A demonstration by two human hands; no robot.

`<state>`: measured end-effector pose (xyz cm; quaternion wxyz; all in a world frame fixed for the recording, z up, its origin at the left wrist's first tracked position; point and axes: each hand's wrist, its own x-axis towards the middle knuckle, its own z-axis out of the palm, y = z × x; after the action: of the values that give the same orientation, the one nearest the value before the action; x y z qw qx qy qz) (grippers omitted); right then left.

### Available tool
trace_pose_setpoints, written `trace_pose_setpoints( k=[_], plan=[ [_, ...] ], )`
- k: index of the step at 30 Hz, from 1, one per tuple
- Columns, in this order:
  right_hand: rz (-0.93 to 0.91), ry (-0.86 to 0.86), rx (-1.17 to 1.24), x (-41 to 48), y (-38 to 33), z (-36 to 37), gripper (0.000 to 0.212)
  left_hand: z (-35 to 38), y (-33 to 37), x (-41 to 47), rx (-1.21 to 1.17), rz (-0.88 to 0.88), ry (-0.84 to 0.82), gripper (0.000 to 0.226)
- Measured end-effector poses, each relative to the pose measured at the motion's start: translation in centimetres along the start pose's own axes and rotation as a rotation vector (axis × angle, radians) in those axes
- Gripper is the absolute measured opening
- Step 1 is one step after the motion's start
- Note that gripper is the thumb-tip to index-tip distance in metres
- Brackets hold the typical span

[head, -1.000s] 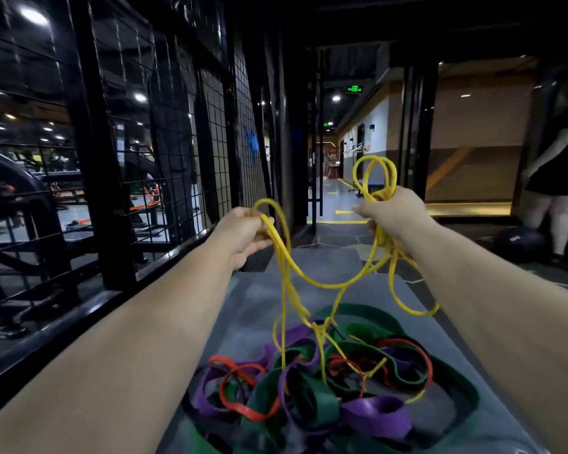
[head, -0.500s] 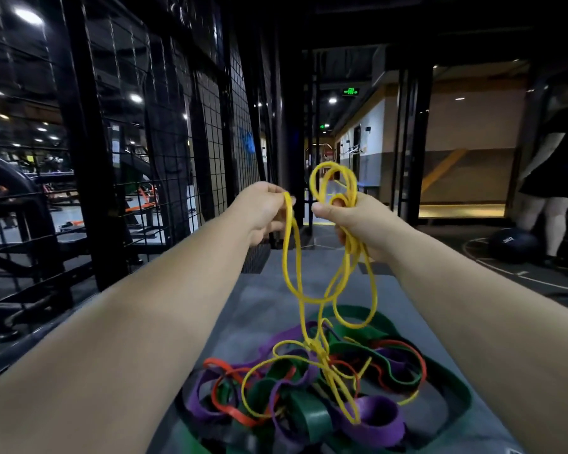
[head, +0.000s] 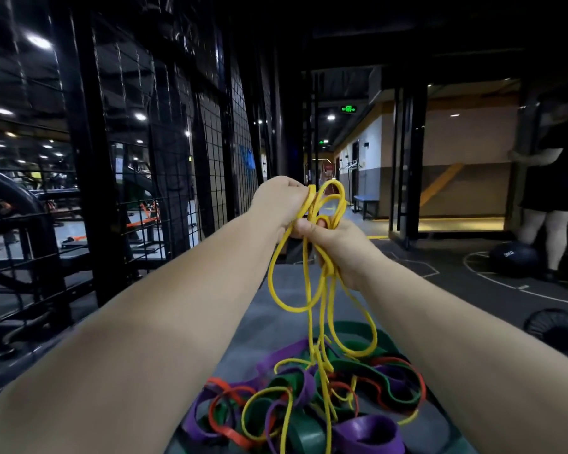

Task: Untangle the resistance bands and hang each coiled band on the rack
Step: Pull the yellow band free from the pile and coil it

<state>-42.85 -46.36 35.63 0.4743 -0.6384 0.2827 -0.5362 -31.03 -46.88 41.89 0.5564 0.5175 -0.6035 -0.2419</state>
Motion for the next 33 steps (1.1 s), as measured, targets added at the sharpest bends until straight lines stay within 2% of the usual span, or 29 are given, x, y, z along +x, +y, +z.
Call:
trace_pose_setpoints(
  k=[4, 11, 15, 20, 24, 26, 29, 33],
  plan=[
    [-0.01, 0.031, -0.028, 0.0, -0.2, 0.2, 0.019, 0.4, -0.5, 0.1, -0.032, 0.016, 0.067, 0.007],
    [-0.038, 0.154, -0.197, -0.2, -0.5, -0.2, 0.006, 1.3, -0.8, -0.5, -0.112, 0.11, 0.073, 0.016],
    [-0.052, 0.196, -0.155, 0.0, -1.1, -0.6, 0.019, 1.3, -1.0, -1.2, -0.154, 0.159, 0.023, 0.015],
    [-0.018, 0.35, -0.214, 0.3, -1.1, -2.2, 0.025, 1.6, -2.9, -1.8, -0.114, 0.219, -0.046, 0.016],
    [-0.054, 0.358, -0.05, 0.4, -2.8, -2.5, 0.034, 3.3, -4.7, -3.0, -0.023, 0.116, -0.26, 0.025],
    [-0.071, 0.364, -0.004, 0.5, -4.1, -2.4, 0.03, 4.2, -6.2, -4.2, 0.085, 0.035, -0.422, 0.032],
    [-0.128, 0.382, 0.065, 0.3, -6.4, -2.5, 0.025, 5.4, -9.7, -5.9, 0.221, 0.026, -0.647, 0.035],
    [-0.224, 0.43, 0.131, 0.4, -9.5, -3.5, 0.018, 7.2, -12.8, -7.7, 0.186, -0.071, -0.783, 0.036]
  ],
)
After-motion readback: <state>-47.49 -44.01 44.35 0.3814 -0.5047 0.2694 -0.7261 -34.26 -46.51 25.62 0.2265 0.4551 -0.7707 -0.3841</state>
